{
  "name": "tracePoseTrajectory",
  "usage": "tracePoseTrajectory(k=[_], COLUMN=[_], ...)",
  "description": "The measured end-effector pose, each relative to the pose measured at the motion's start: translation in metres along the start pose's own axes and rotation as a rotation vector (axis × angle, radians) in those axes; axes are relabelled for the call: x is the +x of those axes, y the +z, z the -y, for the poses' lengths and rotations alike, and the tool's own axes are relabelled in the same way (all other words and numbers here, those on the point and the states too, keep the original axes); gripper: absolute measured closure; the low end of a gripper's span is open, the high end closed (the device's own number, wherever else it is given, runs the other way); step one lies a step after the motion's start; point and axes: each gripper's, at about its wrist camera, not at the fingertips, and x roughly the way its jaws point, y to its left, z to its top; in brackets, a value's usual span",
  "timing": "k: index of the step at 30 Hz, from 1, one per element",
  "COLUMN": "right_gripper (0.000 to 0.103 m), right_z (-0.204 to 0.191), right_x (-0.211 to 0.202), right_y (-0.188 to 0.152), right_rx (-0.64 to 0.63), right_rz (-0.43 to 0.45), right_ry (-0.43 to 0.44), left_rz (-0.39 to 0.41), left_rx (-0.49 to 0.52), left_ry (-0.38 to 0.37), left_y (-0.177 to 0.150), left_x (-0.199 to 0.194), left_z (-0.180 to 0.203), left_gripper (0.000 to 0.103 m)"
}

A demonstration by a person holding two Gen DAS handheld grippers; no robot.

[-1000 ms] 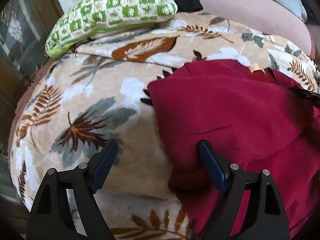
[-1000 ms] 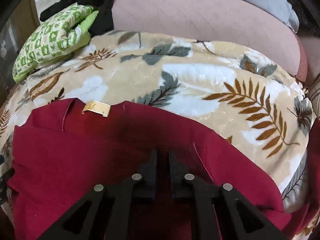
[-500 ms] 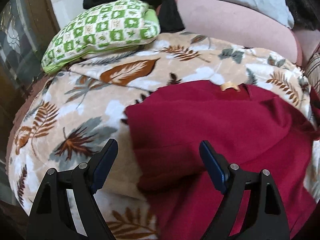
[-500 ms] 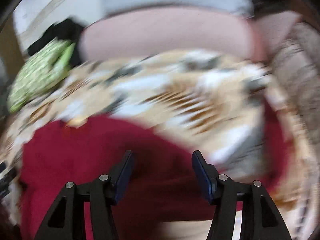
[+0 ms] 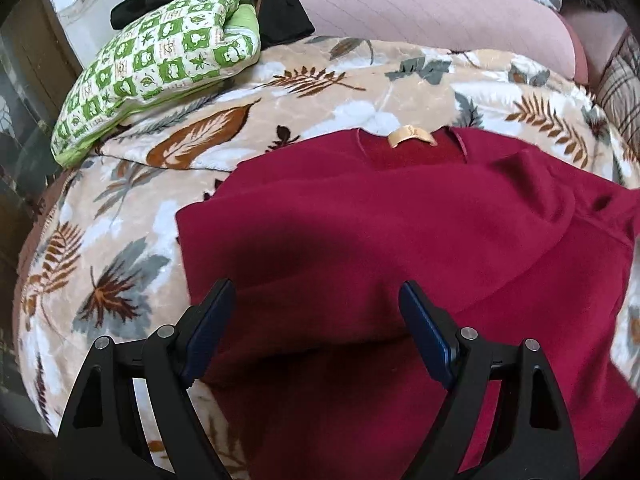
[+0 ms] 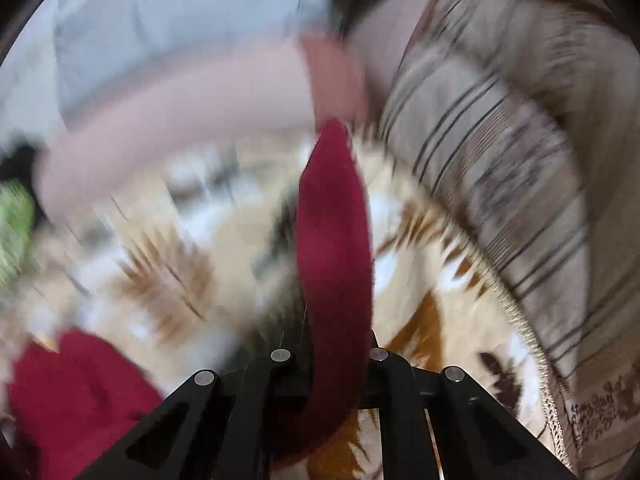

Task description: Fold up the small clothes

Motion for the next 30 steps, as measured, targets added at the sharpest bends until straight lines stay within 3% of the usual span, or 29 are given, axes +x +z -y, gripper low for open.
tracePoseTrajectory(k=[1, 3, 4, 5, 7, 9, 11, 13, 14, 17, 20, 22, 23, 24, 25, 26, 27, 30], right_gripper=[0.095, 0.082, 0.058, 0.050, 0.050, 0.049, 0.048, 0.048, 0.048, 0.046, 0.046, 0.046, 0.046, 0.047, 0.058, 0.084, 0.095, 0.097], right_z=[0.005, 0.025, 0.036, 0.050, 0.070, 0.084, 0.080, 0.055, 0.033, -0.020, -0.036, -0.021, -0.010, 0.002, 0.010, 0.015, 0.016, 0.006], right_x=[-0.012, -0.024, -0.025, -0.029, -0.042, -0.069, -0.091, -0.104, -0.099, -0.058, -0.006, 0.030, 0.050, 0.061, 0.069, 0.073, 0.072, 0.033], right_y=[-0.006, -0.031, -0.044, -0.060, -0.074, -0.077, -0.070, -0.059, -0.052, -0.048, -0.054, -0.061, -0.065, -0.068, -0.066, -0.060, -0.051, -0.024], right_rx=[-0.003, -0.037, -0.048, -0.059, -0.040, 0.023, 0.059, 0.040, -0.017, -0.116, -0.035, 0.072, 0.159, 0.246, 0.311, 0.343, 0.341, 0.246], right_rz=[0.013, -0.060, -0.114, -0.165, -0.175, -0.112, -0.034, 0.030, 0.020, -0.152, -0.265, -0.339, -0.383, -0.404, -0.398, -0.379, -0.365, -0.242], right_ry=[0.008, -0.073, -0.148, -0.245, -0.325, -0.362, -0.339, -0.228, -0.116, 0.079, 0.052, 0.002, 0.027, 0.069, 0.102, 0.105, 0.094, 0.138], left_rz=[0.000, -0.006, -0.008, -0.005, 0.002, 0.006, 0.006, 0.005, 0.004, 0.005, 0.005, -0.001, -0.006, -0.009, -0.010, -0.009, -0.006, 0.000], left_rx=[0.000, 0.023, 0.041, 0.054, 0.069, 0.076, 0.075, 0.072, 0.071, 0.078, 0.095, 0.089, 0.079, 0.071, 0.067, 0.063, 0.063, 0.071], left_ry=[-0.007, -0.010, -0.009, -0.008, -0.007, -0.008, -0.012, -0.013, -0.016, -0.025, -0.012, -0.010, -0.010, -0.011, -0.011, -0.011, -0.011, -0.002], left_y=[0.000, -0.002, -0.003, -0.005, -0.006, -0.007, -0.006, -0.005, -0.005, -0.008, -0.009, -0.008, -0.007, -0.007, -0.006, -0.006, -0.006, -0.007], left_x=[0.000, 0.000, 0.000, -0.002, -0.004, -0.007, -0.008, -0.009, -0.009, -0.012, -0.012, -0.010, -0.009, -0.009, -0.009, -0.010, -0.011, -0.012], left_z=[0.002, 0.010, 0.014, 0.017, 0.020, 0.023, 0.024, 0.027, 0.029, 0.033, 0.034, 0.031, 0.030, 0.028, 0.027, 0.026, 0.026, 0.027], left_gripper=[0.019, 0.019, 0.019, 0.019, 0.019, 0.019, 0.019, 0.019, 0.019, 0.019, 0.019, 0.019, 0.019, 0.019, 0.019, 0.019, 0.019, 0.019])
